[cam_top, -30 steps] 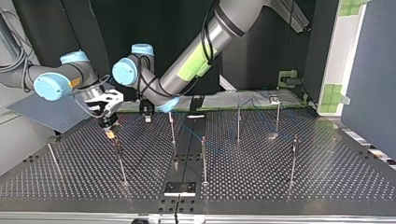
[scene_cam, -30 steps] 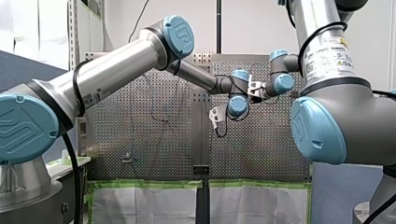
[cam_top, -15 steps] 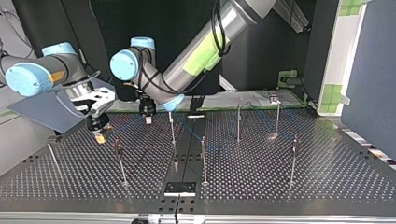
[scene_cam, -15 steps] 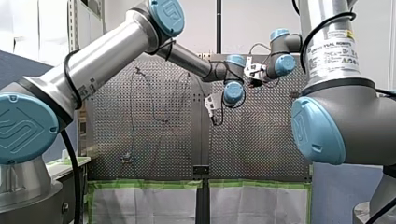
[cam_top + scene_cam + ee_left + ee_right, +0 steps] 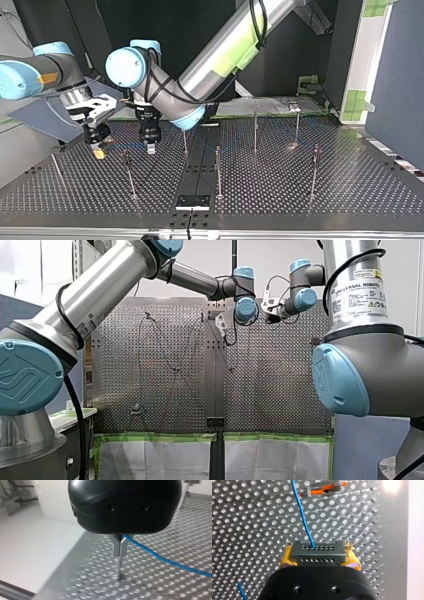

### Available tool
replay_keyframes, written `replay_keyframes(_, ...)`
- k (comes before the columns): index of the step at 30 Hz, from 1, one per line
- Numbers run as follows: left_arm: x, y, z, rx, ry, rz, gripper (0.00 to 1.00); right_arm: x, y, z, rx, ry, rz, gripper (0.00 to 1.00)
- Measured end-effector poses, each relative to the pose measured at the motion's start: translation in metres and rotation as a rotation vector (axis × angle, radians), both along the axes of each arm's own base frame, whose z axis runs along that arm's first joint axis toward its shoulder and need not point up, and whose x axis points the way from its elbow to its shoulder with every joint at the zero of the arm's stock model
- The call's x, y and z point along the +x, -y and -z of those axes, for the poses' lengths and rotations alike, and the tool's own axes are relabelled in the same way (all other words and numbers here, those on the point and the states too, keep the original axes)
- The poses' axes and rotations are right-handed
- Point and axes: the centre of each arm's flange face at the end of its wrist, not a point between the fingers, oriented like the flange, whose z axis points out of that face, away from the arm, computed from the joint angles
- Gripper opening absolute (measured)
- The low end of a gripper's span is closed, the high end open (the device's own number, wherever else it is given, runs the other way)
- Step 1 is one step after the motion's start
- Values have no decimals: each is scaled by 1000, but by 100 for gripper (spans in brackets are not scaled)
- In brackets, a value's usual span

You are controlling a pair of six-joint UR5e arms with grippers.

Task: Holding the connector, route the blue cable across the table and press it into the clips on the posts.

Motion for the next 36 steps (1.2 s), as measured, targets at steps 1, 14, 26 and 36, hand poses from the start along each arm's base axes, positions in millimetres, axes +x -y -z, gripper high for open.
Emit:
replay_keyframes(1,1,-1,-3,-1,4,1,0,0,0,-2,-2,2,0,0)
replay_keyframes(14,22,-8,6,21,0,53,0,-2,10,-19,-21,31,-21,0)
replay_keyframes(26,39,-11,8,5,30,99,0,-5,17,-23,-23,39,-27,0)
replay_keyframes(36,64,-5,34,15,24,125,0,-13,34,-15,-14,37,-10,0)
